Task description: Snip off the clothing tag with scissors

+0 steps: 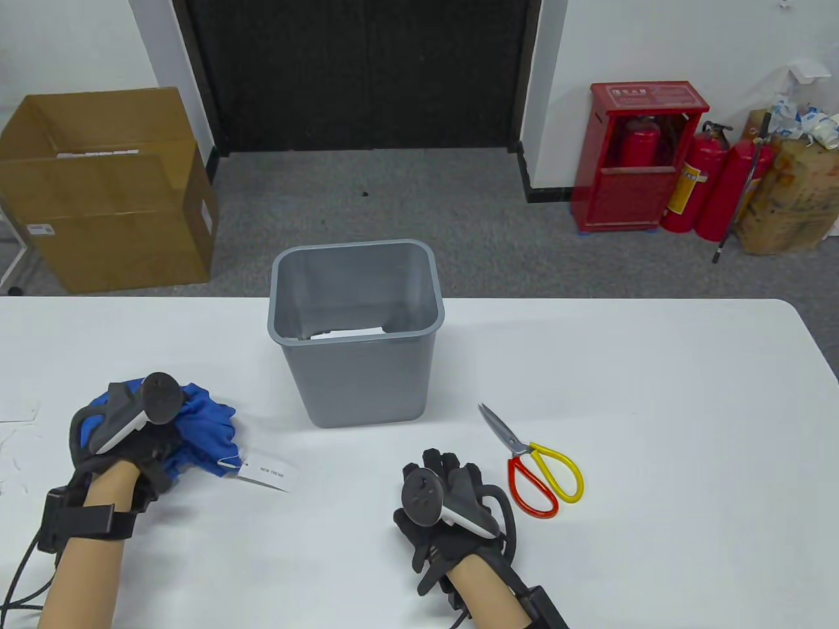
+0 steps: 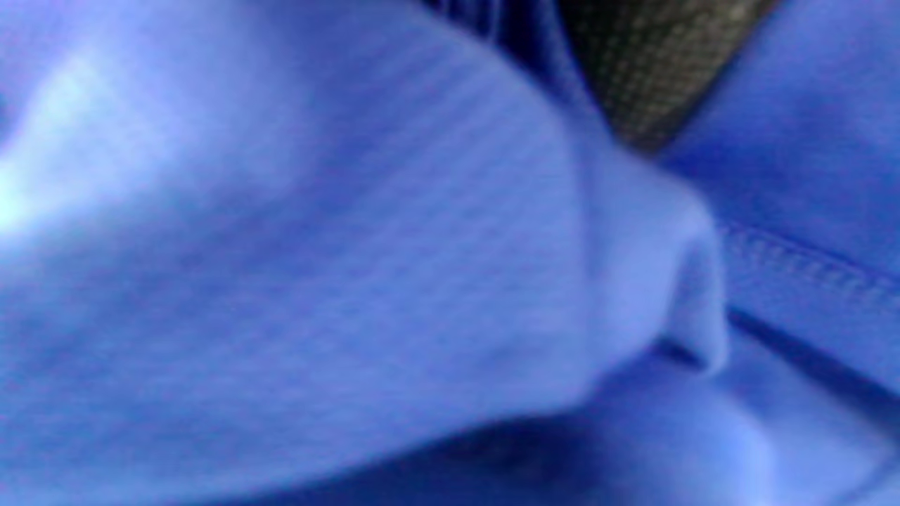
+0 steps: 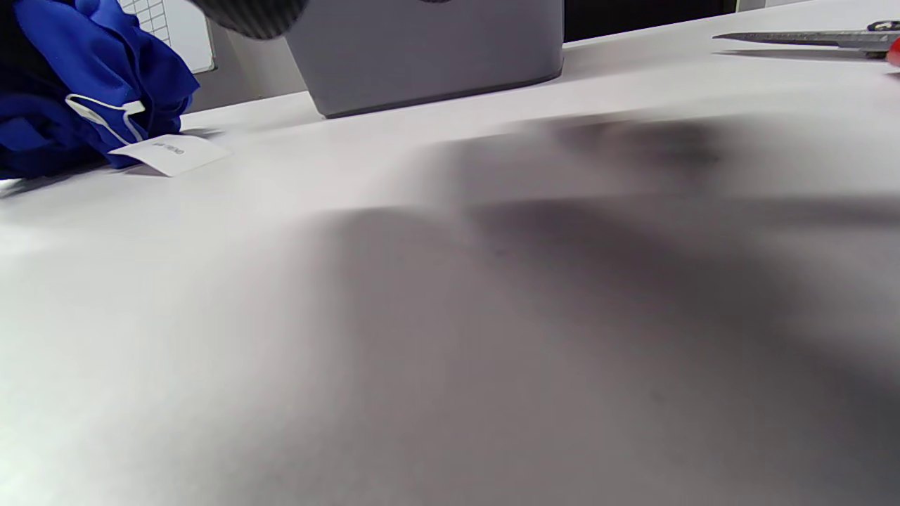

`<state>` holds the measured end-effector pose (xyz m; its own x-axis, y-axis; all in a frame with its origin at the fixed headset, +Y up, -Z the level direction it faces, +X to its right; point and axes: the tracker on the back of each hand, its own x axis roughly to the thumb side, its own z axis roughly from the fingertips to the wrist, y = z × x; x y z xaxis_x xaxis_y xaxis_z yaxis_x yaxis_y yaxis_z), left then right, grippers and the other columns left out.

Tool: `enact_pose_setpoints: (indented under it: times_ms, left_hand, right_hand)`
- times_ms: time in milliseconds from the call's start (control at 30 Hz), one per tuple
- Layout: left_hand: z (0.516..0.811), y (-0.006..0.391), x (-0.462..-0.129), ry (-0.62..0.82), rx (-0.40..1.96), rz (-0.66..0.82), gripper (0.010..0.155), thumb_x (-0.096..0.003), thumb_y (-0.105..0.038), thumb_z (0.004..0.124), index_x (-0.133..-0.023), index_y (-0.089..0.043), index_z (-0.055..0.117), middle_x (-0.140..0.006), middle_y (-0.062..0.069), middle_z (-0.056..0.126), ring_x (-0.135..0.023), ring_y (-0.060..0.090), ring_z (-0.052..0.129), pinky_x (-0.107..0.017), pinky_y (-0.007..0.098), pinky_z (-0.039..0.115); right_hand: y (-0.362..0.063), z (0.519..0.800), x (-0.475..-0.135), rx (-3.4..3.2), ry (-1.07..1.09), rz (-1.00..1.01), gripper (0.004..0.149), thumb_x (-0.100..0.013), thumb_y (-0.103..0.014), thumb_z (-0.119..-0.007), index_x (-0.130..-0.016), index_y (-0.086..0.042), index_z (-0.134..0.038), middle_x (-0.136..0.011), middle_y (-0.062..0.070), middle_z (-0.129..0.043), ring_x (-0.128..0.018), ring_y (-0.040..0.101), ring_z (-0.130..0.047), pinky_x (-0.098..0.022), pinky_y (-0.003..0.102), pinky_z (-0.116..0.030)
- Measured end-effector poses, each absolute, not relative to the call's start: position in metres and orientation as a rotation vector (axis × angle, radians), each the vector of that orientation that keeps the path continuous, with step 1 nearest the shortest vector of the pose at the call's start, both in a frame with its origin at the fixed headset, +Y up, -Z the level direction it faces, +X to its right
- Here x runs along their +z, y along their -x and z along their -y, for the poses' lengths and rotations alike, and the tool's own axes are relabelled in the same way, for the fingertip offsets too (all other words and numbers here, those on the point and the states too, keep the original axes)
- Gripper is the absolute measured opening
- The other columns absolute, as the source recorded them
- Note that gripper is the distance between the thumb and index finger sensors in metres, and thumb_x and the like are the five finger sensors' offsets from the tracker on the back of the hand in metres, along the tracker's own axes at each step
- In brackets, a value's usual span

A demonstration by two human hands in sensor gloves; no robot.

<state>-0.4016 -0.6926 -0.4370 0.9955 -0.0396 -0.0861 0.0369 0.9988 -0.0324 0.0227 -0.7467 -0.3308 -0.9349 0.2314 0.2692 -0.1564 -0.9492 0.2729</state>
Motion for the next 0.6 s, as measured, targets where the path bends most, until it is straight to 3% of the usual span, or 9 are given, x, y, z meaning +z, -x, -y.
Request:
enact_pose_setpoints:
  times_ms: [300,533,600]
  left_hand:
    - [0.649,0.385,-0.439,-0.056,0.114,-0.020,0.058,-0.0493,-0.049,0.093,-0.101,-0.046,0.068,-0.103,-0.008,0.084,-0.086,0.022,0.097,-0.079,0.064,0.060]
    - [0.620,0.376,-0.417,-0.128,0.225,0.048,0.061,-0.0502,-0.049,0.092,-0.105,-0.044,0.064,-0.101,-0.006,0.084,-0.082,0.023,0.097,-0.078,0.064,0.061]
    - [0.617,0.370,-0.407,-0.150,0.224,0.052,0.062,-0.0502,-0.049,0.092,-0.105,-0.043,0.064,-0.100,-0.005,0.085,-0.081,0.023,0.097,-0.077,0.064,0.061]
  right_hand:
    - [-0.034,0.748,-0.333,2.813,-0.362,-0.327,0.078,-0.048,-0.054,-0.059,-0.107,-0.015,-0.026,-0.114,0.020,-0.031,-0.100,0.050,-0.035,-0.066,0.068,-0.027]
    - [-0.058,0.736,-0.340,2.871,-0.171,-0.228,0.078,-0.046,-0.050,-0.067,-0.106,-0.015,-0.031,-0.111,0.019,-0.043,-0.091,0.049,-0.055,-0.060,0.060,-0.047]
    - [-0.075,0.727,-0.343,2.866,-0.078,-0.150,0.064,-0.047,-0.043,-0.069,-0.104,-0.028,-0.044,-0.110,0.017,-0.049,-0.090,0.047,-0.059,-0.059,0.060,-0.050]
